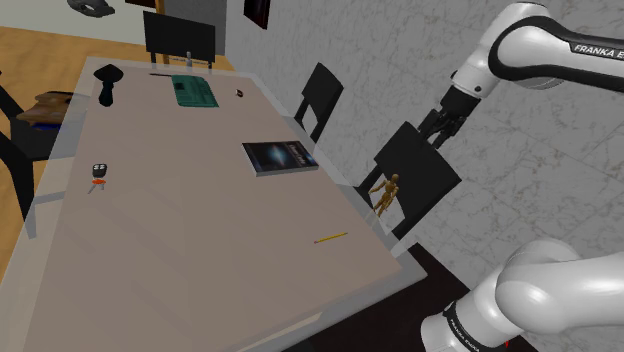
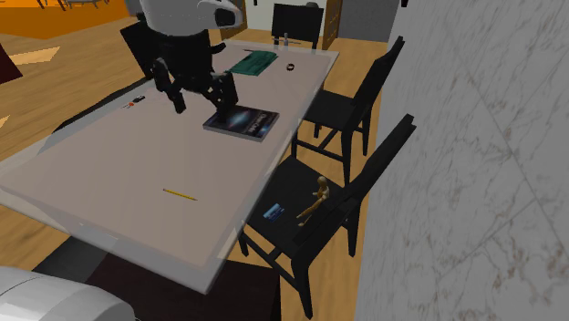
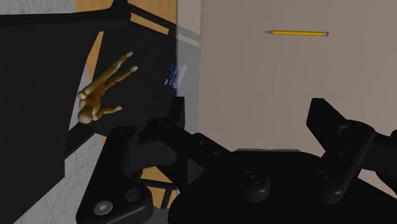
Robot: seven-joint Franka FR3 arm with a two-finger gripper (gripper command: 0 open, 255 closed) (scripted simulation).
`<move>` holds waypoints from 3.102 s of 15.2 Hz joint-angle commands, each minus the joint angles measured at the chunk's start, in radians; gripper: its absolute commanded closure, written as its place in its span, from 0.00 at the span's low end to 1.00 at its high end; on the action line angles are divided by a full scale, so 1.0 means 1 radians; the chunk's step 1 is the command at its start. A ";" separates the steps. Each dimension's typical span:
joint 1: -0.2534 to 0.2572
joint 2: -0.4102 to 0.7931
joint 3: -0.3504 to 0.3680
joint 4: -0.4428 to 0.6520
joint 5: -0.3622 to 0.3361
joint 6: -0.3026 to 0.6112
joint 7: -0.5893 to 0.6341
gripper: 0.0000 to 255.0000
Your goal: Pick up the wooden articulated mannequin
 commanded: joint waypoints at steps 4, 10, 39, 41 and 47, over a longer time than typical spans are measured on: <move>-0.006 0.138 -0.100 0.004 -0.023 0.110 -0.130 0.00; 0.001 0.333 -0.206 0.047 -0.005 0.228 -0.284 0.00; -0.211 1.323 -0.236 0.642 0.399 0.396 -0.873 0.00; -0.215 1.337 -0.231 0.642 0.406 0.410 -0.876 0.00; -0.218 1.346 -0.228 0.641 0.410 0.418 -0.881 1.00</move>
